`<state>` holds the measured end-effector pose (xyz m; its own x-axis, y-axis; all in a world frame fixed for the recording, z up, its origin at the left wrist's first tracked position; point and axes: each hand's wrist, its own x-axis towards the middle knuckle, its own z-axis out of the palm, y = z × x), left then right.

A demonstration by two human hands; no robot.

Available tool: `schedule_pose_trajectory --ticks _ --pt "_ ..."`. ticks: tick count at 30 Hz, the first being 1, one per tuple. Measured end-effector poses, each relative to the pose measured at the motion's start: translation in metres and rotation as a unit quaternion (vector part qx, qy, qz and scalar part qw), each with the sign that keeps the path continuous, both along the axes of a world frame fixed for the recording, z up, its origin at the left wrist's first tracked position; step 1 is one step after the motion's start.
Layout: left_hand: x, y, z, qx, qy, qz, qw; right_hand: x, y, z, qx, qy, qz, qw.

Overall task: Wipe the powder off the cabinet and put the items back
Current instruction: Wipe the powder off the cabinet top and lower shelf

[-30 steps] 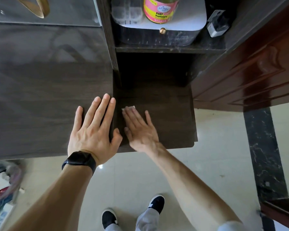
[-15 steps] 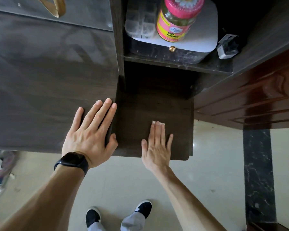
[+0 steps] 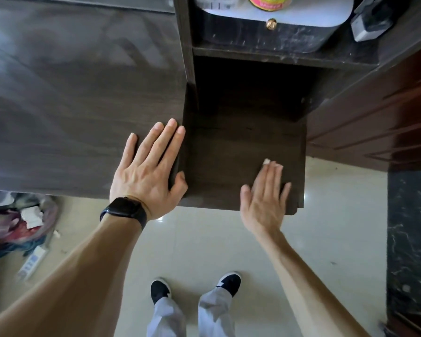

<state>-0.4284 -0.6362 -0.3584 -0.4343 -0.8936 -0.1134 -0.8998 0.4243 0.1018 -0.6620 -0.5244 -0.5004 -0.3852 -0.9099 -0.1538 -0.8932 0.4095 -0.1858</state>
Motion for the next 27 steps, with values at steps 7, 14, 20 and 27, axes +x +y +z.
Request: schedule_pose_trajectory --ticks 7,14,20,27 --pt "0.000 -0.001 0.001 0.006 -0.001 -0.003 1.000 0.100 0.002 0.001 -0.013 -0.068 0.217 0.974" --pt "-0.002 0.000 0.003 0.008 -0.003 0.000 1.000 0.092 0.002 0.000 -0.015 -0.067 0.239 0.969" --pt "-0.002 -0.001 0.004 0.019 0.000 0.003 1.000 -0.029 0.026 0.001 0.015 -0.012 0.029 0.999" --pt "-0.002 0.000 0.002 0.014 0.002 -0.002 1.000 -0.075 -0.051 0.002 0.033 -0.032 -0.053 0.998"
